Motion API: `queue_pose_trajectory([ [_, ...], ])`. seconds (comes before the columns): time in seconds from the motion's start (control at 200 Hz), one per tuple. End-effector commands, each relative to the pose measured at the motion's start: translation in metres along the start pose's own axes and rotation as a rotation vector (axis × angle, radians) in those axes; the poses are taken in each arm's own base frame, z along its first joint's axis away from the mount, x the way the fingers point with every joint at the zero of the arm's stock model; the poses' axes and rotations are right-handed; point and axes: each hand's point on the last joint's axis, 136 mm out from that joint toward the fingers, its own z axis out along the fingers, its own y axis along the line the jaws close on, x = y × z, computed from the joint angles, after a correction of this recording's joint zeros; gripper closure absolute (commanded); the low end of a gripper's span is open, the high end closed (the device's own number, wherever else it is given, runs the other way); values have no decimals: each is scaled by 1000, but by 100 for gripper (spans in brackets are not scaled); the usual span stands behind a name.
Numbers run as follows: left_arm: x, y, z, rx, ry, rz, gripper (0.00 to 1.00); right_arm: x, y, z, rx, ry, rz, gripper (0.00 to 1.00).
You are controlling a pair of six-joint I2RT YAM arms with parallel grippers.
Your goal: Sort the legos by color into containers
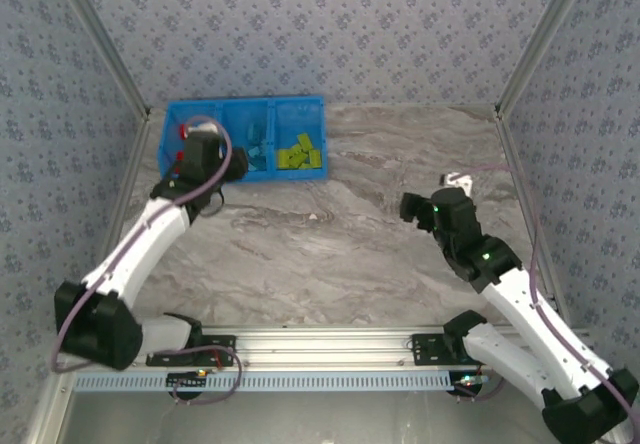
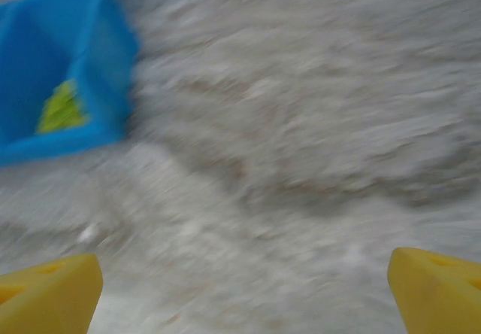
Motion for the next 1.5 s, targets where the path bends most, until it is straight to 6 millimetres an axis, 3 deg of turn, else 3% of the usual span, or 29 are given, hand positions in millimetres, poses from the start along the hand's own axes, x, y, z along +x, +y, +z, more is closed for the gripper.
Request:
queue_pose_trajectory([
  [0.0,29,17,0,-14,-61,113,32,2,-57,23,253,-76,-69,0],
  [0.1,48,41,-4,-79,-126,162,21,17,-86,51,317,-86,-61,0],
  [0.215,60,57,5,-102,-205,272,2,33,-110,84,318,-107,-14,0],
  [0.3,60,70,14,-122,-141,232,1,40,-123,108,314,-109,-3,0],
  [0.375,53,80,18,-149,-159,207,1,37,-120,129,292,-89,-15,0],
  [0.44,44,86,17,-156,-229,205,1,26,-105,144,228,-160,-42,0],
  [0.485,41,95,17,-169,-277,206,1,27,-93,161,180,-166,-107,0],
  [0.53,41,106,21,-179,-295,193,1,29,-68,171,129,-110,-215,0],
  [0.65,48,136,42,-203,-290,144,1,39,-68,169,-2,-142,-162,0],
  [0.79,59,156,74,-220,-289,101,1,40,-66,169,42,-155,-196,0],
  [0.919,64,138,88,-113,-244,162,1,40,-66,169,41,-153,-195,0],
  [1.494,65,138,89,-115,-227,173,1,40,-66,169,41,-152,-197,0],
])
